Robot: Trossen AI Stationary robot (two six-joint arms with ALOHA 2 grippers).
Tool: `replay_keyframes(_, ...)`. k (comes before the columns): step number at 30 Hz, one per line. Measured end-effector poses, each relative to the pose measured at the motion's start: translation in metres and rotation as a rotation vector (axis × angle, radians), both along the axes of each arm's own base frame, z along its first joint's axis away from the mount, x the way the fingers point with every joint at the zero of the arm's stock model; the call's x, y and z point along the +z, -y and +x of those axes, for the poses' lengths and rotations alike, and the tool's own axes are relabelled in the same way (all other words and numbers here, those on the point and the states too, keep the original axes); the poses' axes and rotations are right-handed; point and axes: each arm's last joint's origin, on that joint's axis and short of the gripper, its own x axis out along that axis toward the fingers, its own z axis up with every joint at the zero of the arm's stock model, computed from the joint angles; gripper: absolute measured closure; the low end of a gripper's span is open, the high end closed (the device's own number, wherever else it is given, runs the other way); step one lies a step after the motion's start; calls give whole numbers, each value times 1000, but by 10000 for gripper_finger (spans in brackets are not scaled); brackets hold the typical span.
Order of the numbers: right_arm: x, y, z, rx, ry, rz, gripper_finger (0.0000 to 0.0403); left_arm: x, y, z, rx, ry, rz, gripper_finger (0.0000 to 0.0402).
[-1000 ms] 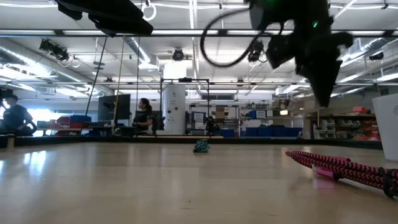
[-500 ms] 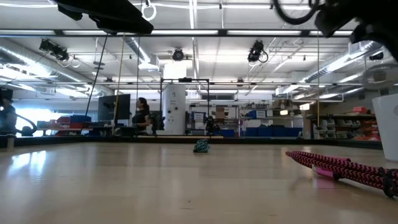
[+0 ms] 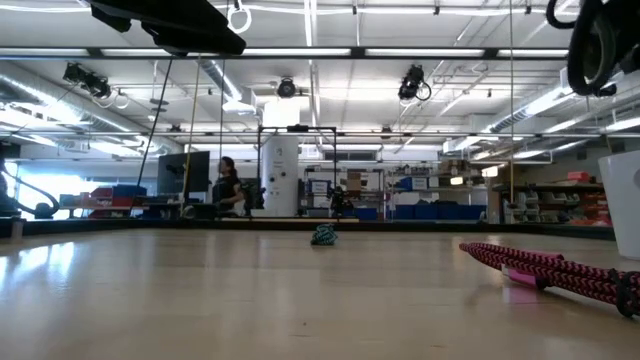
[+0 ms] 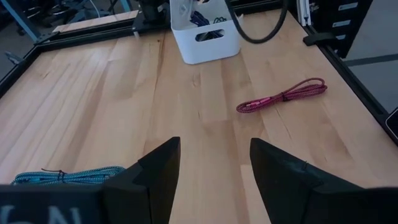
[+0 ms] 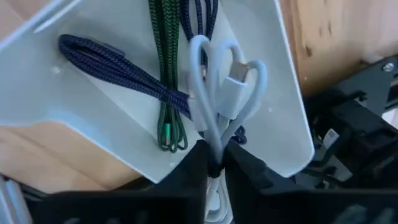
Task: Pick and place USB-C Cables
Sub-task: Put the white charger cable into the white container, then put the blue charger cable into the white container
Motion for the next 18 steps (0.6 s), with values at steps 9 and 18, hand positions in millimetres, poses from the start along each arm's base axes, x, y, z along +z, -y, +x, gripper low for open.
replay_keyframes(9, -14, 1, 0, 34, 47, -11, 213, 0, 0, 0, 1, 2, -3, 200)
replay_keyframes(18, -15, 9, 9, 122, 147, -95, 195, 0, 0, 0, 1, 2, -3, 200)
